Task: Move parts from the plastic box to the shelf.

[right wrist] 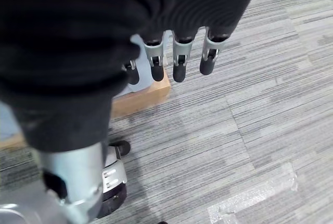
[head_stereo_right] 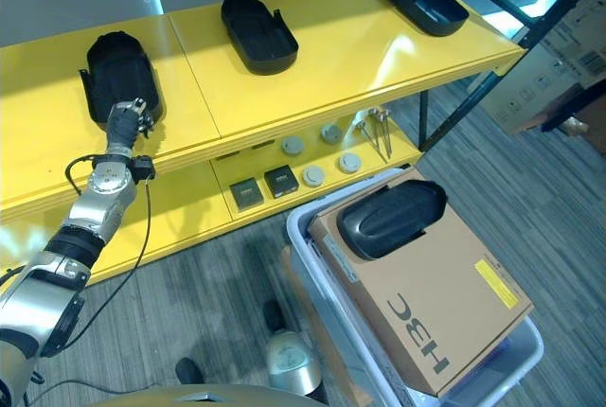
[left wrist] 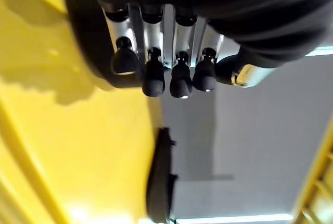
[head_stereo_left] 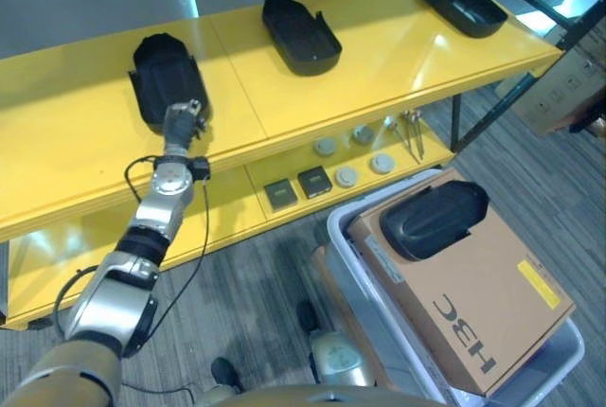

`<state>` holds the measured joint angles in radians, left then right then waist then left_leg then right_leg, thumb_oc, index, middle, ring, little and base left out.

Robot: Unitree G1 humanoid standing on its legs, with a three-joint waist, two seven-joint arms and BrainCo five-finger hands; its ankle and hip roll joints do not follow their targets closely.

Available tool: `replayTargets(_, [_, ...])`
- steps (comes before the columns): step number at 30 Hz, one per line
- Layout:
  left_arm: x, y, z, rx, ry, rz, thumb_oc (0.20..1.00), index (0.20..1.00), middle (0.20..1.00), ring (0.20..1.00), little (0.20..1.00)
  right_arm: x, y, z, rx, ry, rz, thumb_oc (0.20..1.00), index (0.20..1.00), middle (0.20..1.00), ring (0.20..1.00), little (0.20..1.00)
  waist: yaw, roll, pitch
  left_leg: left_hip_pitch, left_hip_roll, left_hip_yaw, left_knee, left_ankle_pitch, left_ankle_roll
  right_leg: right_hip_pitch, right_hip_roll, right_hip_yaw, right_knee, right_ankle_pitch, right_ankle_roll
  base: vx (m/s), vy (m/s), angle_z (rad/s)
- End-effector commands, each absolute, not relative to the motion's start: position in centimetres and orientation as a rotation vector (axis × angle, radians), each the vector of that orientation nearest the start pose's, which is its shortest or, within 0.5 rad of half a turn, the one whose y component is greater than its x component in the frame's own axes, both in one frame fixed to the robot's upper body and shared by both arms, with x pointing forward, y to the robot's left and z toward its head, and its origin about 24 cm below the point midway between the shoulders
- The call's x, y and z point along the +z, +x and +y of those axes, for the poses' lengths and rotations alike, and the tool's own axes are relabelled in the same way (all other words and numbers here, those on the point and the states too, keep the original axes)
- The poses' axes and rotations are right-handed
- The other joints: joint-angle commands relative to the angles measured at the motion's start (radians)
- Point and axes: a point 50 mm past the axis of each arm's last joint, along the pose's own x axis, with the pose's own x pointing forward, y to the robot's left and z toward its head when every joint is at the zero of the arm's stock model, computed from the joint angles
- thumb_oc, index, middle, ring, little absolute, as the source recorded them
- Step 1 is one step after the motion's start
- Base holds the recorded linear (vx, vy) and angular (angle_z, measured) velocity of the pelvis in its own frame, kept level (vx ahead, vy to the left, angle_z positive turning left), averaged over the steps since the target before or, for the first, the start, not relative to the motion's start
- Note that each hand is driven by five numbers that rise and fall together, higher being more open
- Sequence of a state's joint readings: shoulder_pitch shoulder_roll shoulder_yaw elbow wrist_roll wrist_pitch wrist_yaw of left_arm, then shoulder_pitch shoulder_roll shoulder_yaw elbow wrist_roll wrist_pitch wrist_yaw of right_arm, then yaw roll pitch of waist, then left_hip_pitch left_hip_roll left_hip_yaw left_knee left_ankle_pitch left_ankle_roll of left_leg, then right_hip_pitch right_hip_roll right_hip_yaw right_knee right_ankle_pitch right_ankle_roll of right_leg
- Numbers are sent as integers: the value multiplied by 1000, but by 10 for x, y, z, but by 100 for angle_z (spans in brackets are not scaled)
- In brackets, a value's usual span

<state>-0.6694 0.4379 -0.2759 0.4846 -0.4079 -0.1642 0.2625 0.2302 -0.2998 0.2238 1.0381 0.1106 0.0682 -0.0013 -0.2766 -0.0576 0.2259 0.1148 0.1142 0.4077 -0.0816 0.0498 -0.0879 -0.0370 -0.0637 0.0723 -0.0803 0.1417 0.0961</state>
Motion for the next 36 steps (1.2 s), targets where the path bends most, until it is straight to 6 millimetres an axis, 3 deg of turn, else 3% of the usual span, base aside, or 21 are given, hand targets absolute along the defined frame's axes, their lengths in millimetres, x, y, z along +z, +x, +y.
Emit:
replayTargets(1, [181,354,173,-33,141,-467,200,200,200,200,200,-161,15,-254,-69,-315,1388,1000,1000,1000,1000,1000,16,35,-35,-42,15,-62,57,-14,47,13,-5,-53,69,-53,40,-50,120,5])
replayTargets(3, [185,337,162,-105,96,-496,200,200,200,200,200,-162,16,-253,-90,-306,1389,1000,1000,1000,1000,1000,35,43,-49,-31,4,-72,52,-19,50,32,-11,-59,61,-55,41,-73,154,2])
replayTargets(4, [184,333,160,-129,79,-499,351,351,351,351,351,-162,16,-253,-97,-304,1388,1000,1000,1000,1000,1000,41,45,-53,-28,0,-76,51,-21,52,38,-14,-62,58,-56,42,-78,156,2])
replayTargets(5, [183,325,155,-161,61,-499,1000,1000,1000,1000,1000,-162,17,-253,-109,-298,1388,1000,1000,1000,1000,1000,53,48,-62,-26,-7,-81,49,-22,54,42,-19,-67,56,-52,44,-82,168,5])
replayTargets(11, [173,301,147,-236,4,-499,1000,1000,1000,1000,1000,-163,21,-254,-175,-270,1393,1000,1000,1000,1000,1000,90,56,-85,-4,-53,-113,42,-44,76,64,-55,-84,50,-34,66,-97,191,20])
replayTargets(12, [163,297,145,-285,-5,-443,1000,1000,1000,1000,1000,-163,18,-256,-225,-239,1406,1000,1000,1000,1000,1000,97,60,-90,8,-82,-127,27,-51,90,61,-73,-84,48,-11,85,-96,246,16])
replayTargets(15, [143,290,147,-326,14,-357,1000,1000,1000,1000,1000,-164,17,-256,-269,-197,1417,1000,1000,1000,1000,1000,99,65,-86,28,-107,-122,0,-55,98,17,-96,-110,50,37,117,-98,172,4])
replayTargets(18, [125,283,157,-329,-31,-284,1000,1000,1000,1000,1000,-165,18,-253,-270,-190,1422,1000,1000,1000,1000,1000,123,66,-69,40,-104,-46,-6,-62,94,-14,-118,-256,88,51,132,-157,64,-38])
replayTargets(19, [119,279,163,-338,-71,-257,1000,1000,1000,1000,1000,-166,20,-253,-264,-193,1419,1000,1000,1000,1000,1000,146,69,-65,38,-98,6,-6,-62,94,-24,-125,-344,122,38,131,-176,70,-111])
replayTargets(20, [117,277,166,-333,-88,-248,1000,1000,1000,1000,1000,-165,21,-253,-259,-202,1414,1000,1000,1000,1000,1000,158,76,-65,43,-95,17,-6,-80,92,-20,-123,-383,144,11,141,-142,69,-174])
replayTargets(23, [110,274,172,-307,-155,-210,1000,1000,1000,1000,1000,-165,25,-256,-241,-233,1401,1000,1000,1000,1000,1000,192,79,-60,42,-83,88,-2,-76,94,-23,-131,-512,206,-19,125,-116,2,-143])
replayTargets(24, [106,272,175,-267,-168,-198,1000,1000,1000,1000,1000,-164,28,-259,-233,-245,1395,1000,1000,1000,1000,1000,212,80,-59,41,-72,129,0,-69,90,-14,-150,-593,227,-23,113,-132,-61,-114])
replayTargets(26, [98,272,177,-229,-172,-161,1000,1000,1000,1000,1000,-163,30,-261,-234,-251,1394,1000,1000,1000,1000,1000,225,74,-58,41,-65,168,4,-63,84,-10,-157,-654,221,-20,102,-64,-111,-171])
replayTargets(30, [66,273,174,-158,-200,-22,1000,1000,1000,1000,1000,-164,22,-258,-253,-235,1421,1000,1000,1000,1000,1000,198,57,-59,38,-60,151,30,-69,84,-7,-94,-599,168,-25,80,43,-164,-113])
replayTargets(36, [26,279,176,-14,-149,114,1000,1000,1000,1000,1000,-165,6,-259,-279,-266,1470,1000,1000,1000,1000,1000,161,43,-76,45,-20,166,106,-105,72,12,-65,-571,121,-28,52,88,-168,-51])
